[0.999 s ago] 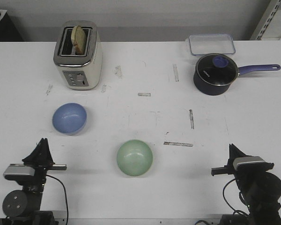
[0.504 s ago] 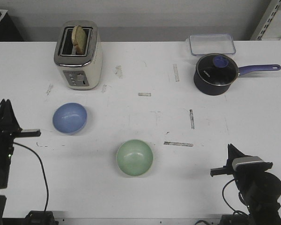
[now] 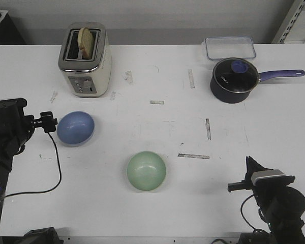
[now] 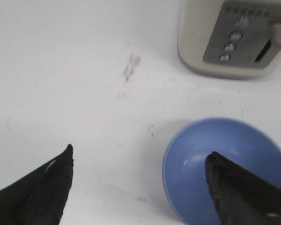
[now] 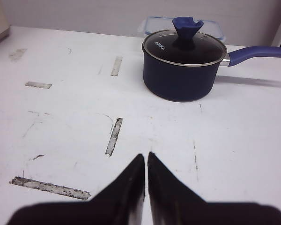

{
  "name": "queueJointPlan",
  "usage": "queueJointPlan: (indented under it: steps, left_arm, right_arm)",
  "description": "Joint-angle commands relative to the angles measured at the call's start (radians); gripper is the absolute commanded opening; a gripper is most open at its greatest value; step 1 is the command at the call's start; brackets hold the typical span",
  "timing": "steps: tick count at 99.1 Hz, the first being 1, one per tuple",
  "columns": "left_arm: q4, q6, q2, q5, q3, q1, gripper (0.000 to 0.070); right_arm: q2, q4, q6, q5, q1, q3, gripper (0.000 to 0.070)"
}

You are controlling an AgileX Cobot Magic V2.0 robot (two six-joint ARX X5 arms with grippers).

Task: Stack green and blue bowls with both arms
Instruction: 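Reach the left gripper forward to the rim of the light blue bowl, then grip the blue bowl rim with the left gripper and lift it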

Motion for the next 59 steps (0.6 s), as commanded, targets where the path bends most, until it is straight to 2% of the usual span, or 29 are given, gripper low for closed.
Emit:
queueJointPlan:
  steps: [1,18,31,46,59]
  left_arm:
    - [-0.041,-0.035,0.059,0.045,0.019,0.014,0.0581]
    - [-0.094,-0.038,0.186,0.184,0.019,0.037,0.0581]
    - [-0.082,-0.044,0.268,0.192,0.019,0.037,0.0581]
    - [-0.036,-0.097,0.341,0.198,0.019,0.037,0.0579]
    - [-0.003,-0.117,0.379,0.25,0.019,0.037,0.0569]
  right_arm:
    - [0.006,0.011,-0.002,0.0,0.002,0.001,0.0]
    - [0.006,0.01,-0.002,0.0,0.002,0.001,0.0]
    - [0.006,0.01,-0.002,0.0,0.002,0.001,0.0]
    - [0.006,0.006,-0.002,0.0,0.002,0.001,0.0]
    - [0.006,0.006,-0.002,0.0,0.002,0.001,0.0]
